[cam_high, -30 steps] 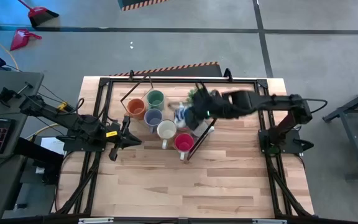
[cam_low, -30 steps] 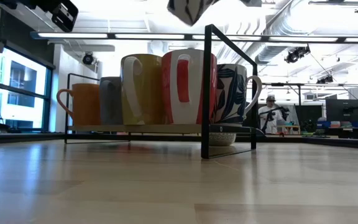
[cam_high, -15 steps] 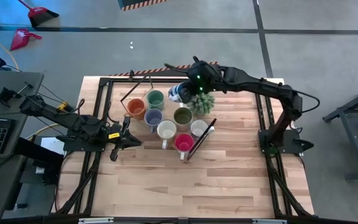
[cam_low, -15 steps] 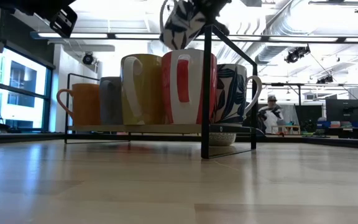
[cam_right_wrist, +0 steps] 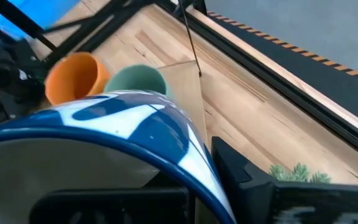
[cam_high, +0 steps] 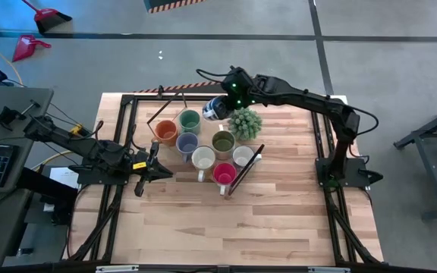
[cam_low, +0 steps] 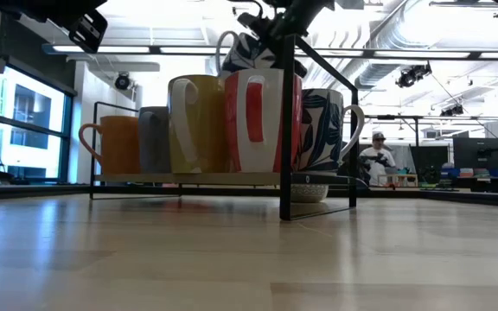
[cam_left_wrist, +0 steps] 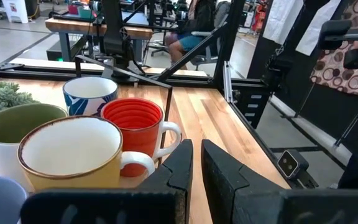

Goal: Place coffee mugs
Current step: Move the blue patterned mug to the center of the table

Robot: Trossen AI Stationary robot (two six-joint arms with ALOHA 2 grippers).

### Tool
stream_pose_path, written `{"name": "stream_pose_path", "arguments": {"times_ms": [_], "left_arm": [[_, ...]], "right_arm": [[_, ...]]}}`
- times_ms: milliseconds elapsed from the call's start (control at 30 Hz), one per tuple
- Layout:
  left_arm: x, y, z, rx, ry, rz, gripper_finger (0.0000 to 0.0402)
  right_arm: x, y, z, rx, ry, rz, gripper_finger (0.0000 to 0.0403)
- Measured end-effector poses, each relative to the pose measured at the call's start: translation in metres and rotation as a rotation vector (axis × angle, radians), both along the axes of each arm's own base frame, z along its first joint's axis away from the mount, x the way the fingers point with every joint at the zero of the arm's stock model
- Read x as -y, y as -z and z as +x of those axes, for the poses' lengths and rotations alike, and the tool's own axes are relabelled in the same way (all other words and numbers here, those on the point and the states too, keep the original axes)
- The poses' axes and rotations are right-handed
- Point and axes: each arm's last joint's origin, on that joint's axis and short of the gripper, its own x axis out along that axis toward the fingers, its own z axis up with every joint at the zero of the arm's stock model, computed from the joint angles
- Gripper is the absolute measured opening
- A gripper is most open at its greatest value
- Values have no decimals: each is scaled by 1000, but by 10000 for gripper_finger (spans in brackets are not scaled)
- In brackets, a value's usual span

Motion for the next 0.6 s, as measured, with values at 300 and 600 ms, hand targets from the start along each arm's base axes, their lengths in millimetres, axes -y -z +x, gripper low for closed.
{"name": "stream_pose_path", "arguments": {"times_ms": [300, 600], "left_arm": [[0, 0, 0, -2, 0, 1, 21], [0, 0, 0, -3, 0, 1, 21]], "right_arm": [[5, 25, 15, -58, -34, 5, 4], [8, 49, 31, -82, -63, 9, 4]]}}
